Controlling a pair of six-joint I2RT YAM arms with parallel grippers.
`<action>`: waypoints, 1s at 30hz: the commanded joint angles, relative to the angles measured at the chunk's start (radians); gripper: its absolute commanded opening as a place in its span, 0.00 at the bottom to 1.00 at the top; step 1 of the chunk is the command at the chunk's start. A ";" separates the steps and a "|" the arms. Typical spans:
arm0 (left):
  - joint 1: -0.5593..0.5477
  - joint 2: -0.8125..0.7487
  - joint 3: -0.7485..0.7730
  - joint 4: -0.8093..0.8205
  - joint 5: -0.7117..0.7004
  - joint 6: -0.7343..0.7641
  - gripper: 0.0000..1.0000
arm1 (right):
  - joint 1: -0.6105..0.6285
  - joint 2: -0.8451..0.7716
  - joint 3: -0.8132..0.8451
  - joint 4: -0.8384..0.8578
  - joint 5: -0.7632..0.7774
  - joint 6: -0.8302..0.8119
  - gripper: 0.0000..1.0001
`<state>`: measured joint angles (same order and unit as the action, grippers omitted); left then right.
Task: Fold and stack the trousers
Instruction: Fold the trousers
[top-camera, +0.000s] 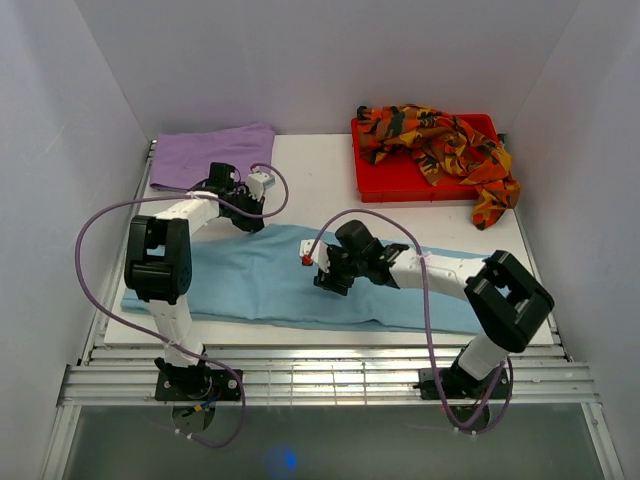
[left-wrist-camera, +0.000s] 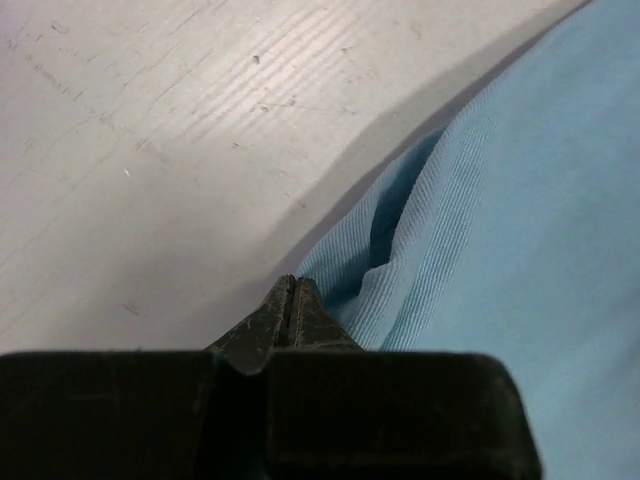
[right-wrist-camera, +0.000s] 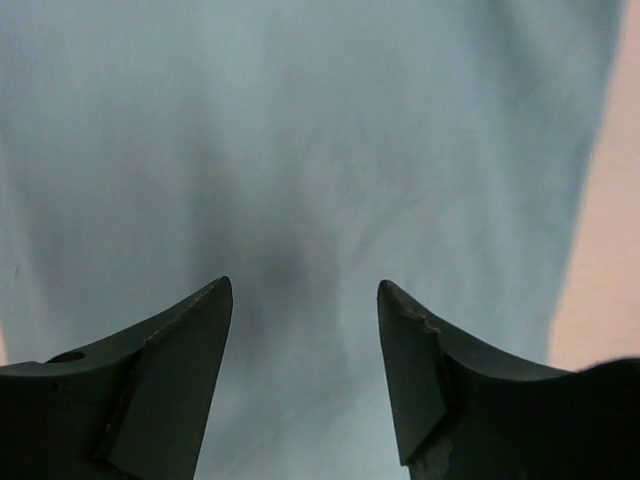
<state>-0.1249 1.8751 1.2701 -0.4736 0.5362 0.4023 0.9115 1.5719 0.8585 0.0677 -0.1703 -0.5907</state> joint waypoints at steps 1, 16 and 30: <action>0.011 0.045 0.063 0.066 -0.061 -0.013 0.00 | -0.081 0.111 0.072 -0.382 -0.349 0.048 0.63; 0.030 0.202 0.183 0.073 -0.145 -0.092 0.00 | -0.128 0.094 0.181 -0.515 -0.351 -0.026 0.34; 0.027 0.202 0.157 0.012 -0.145 -0.175 0.00 | 0.148 0.338 0.632 -0.395 -0.288 0.149 0.40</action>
<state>-0.1104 2.0682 1.4261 -0.4339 0.4660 0.2516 1.0149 1.8545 1.4559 -0.3256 -0.4656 -0.4835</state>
